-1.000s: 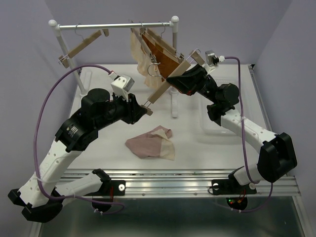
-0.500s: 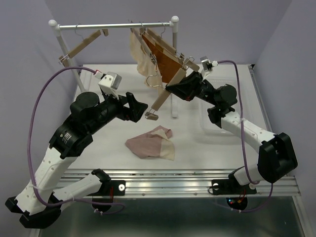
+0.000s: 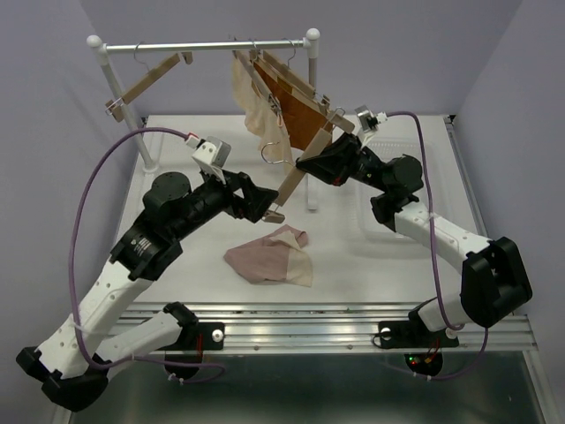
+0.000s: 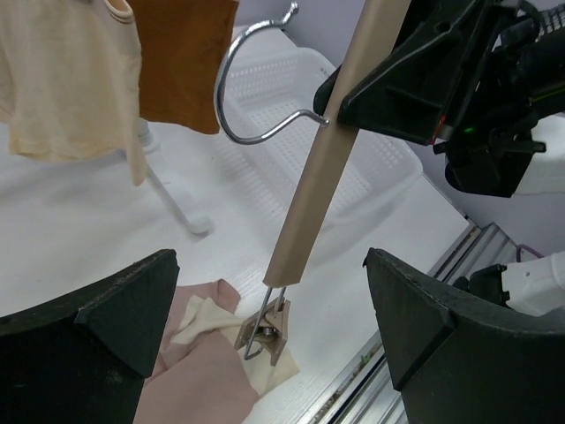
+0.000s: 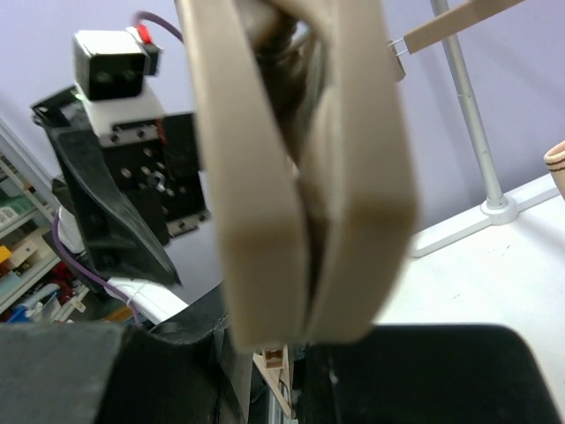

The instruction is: Remove the underwear clipped to the hanger

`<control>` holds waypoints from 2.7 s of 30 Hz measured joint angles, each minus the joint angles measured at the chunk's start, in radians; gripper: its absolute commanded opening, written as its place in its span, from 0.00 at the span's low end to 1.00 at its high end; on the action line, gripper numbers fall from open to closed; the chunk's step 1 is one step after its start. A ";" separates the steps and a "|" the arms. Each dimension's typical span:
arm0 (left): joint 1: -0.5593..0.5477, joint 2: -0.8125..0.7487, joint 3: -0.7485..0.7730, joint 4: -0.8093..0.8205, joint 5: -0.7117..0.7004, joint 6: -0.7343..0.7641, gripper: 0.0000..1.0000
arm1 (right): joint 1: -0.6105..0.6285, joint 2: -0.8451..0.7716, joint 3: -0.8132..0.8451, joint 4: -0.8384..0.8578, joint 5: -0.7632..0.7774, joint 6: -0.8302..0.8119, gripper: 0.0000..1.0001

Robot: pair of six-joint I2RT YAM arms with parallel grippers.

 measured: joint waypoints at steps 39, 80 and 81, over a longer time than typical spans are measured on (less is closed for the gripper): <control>0.000 -0.131 -0.057 -0.048 -0.364 -0.065 0.00 | -0.004 -0.066 -0.063 -0.148 0.174 -0.060 1.00; 0.000 -0.066 -0.013 -0.366 -0.649 -0.272 0.00 | 0.432 0.162 0.177 -1.340 1.140 -0.822 0.01; 0.000 -0.066 -0.013 -0.356 -0.649 -0.267 0.00 | 0.397 0.117 0.177 -1.333 1.173 -0.820 0.01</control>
